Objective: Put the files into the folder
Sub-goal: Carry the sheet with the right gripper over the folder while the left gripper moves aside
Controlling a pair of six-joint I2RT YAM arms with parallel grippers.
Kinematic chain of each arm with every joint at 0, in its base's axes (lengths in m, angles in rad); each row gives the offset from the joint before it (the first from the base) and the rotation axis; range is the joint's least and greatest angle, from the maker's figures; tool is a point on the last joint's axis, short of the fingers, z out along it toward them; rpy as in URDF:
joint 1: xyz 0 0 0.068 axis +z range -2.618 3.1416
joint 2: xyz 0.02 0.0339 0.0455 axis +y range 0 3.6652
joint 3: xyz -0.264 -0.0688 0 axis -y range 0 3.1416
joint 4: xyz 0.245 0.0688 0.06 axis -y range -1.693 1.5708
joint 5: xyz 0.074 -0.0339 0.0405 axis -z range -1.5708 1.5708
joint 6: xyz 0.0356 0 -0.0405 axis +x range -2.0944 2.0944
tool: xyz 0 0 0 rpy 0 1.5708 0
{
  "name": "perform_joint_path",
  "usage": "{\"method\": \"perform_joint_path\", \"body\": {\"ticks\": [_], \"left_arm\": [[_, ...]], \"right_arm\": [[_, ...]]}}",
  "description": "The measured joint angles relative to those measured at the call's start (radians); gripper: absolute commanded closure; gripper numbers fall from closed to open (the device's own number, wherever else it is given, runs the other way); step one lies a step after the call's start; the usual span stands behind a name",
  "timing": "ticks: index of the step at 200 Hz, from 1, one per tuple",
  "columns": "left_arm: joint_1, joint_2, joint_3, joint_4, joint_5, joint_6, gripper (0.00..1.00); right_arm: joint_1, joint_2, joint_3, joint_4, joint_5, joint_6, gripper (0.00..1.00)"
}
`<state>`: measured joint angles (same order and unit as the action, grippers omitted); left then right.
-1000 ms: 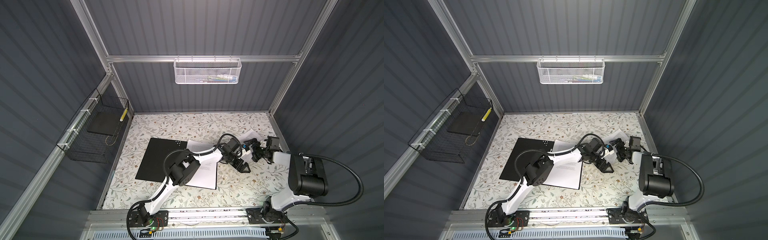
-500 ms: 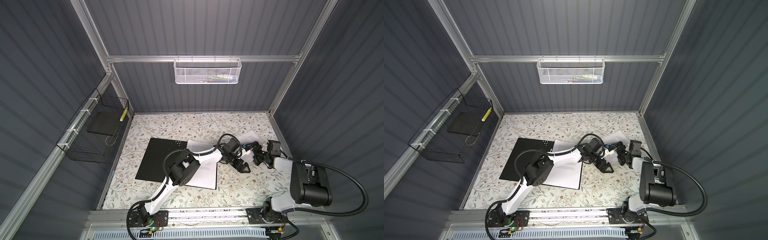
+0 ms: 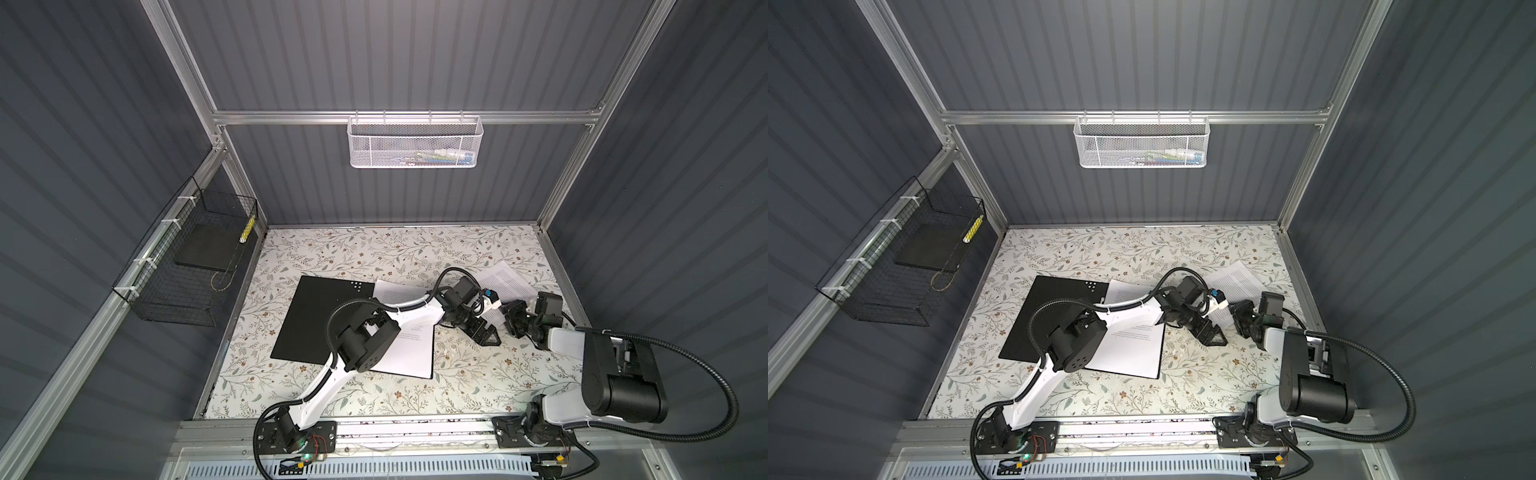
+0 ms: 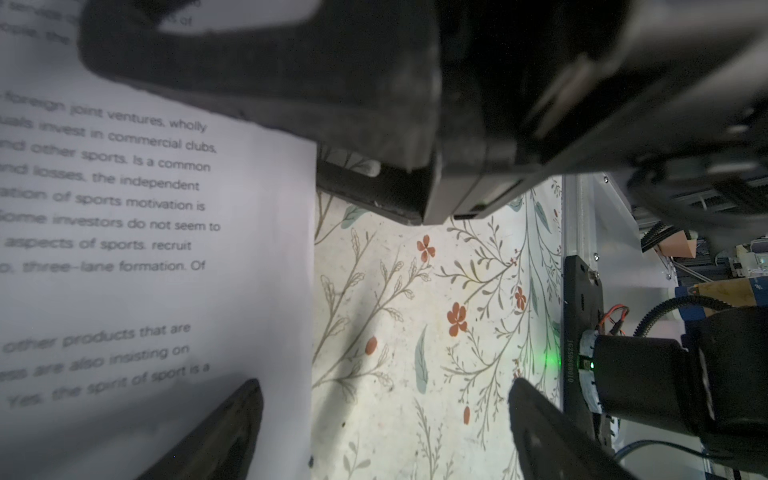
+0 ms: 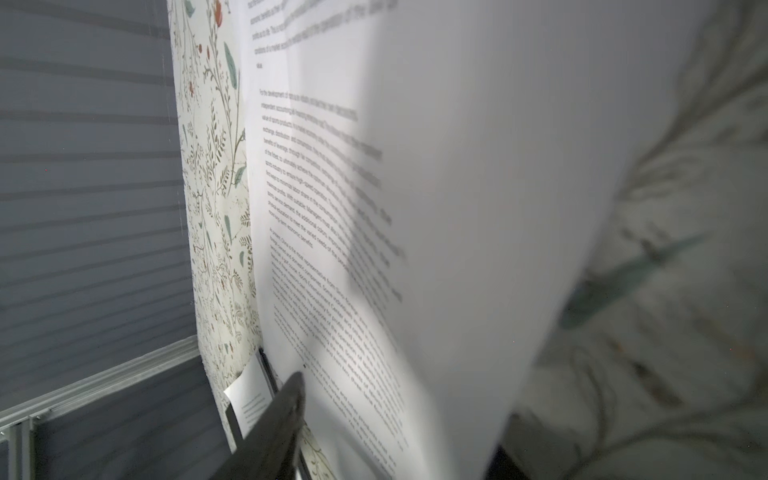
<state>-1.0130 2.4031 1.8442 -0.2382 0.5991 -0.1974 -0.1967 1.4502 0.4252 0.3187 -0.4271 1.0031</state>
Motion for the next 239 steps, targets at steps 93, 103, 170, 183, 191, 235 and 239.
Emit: {"method": "perform_joint_path", "body": {"ticks": [93,103,170,183,191,235,239], "left_arm": [[-0.001,0.000,0.034,-0.052,0.005,-0.021,0.06],[-0.001,0.000,0.045,-0.077,0.010,-0.034,0.06],[0.008,-0.394,-0.238,0.106,-0.094,-0.200,0.00],[0.020,-0.567,-0.347,0.152,-0.178,-0.218,0.00],[0.032,-0.669,-0.410,0.184,-0.235,-0.223,0.00],[0.084,-1.096,-0.697,0.150,-0.578,-0.166,0.00],[0.084,-1.122,-0.713,0.135,-0.605,-0.152,0.00]], "right_arm": [[0.000,-0.061,-0.041,-0.041,0.035,-0.034,1.00],[0.000,-0.063,-0.042,-0.050,0.035,-0.040,1.00],[0.035,-0.269,0.118,-0.369,0.129,-0.199,1.00],[0.081,-0.324,0.220,-0.474,0.177,-0.257,1.00],[0.117,-0.351,0.293,-0.535,0.205,-0.297,1.00],[0.396,-0.294,0.691,-0.816,0.292,-0.425,1.00],[0.437,-0.269,0.731,-0.841,0.302,-0.433,1.00]]}}
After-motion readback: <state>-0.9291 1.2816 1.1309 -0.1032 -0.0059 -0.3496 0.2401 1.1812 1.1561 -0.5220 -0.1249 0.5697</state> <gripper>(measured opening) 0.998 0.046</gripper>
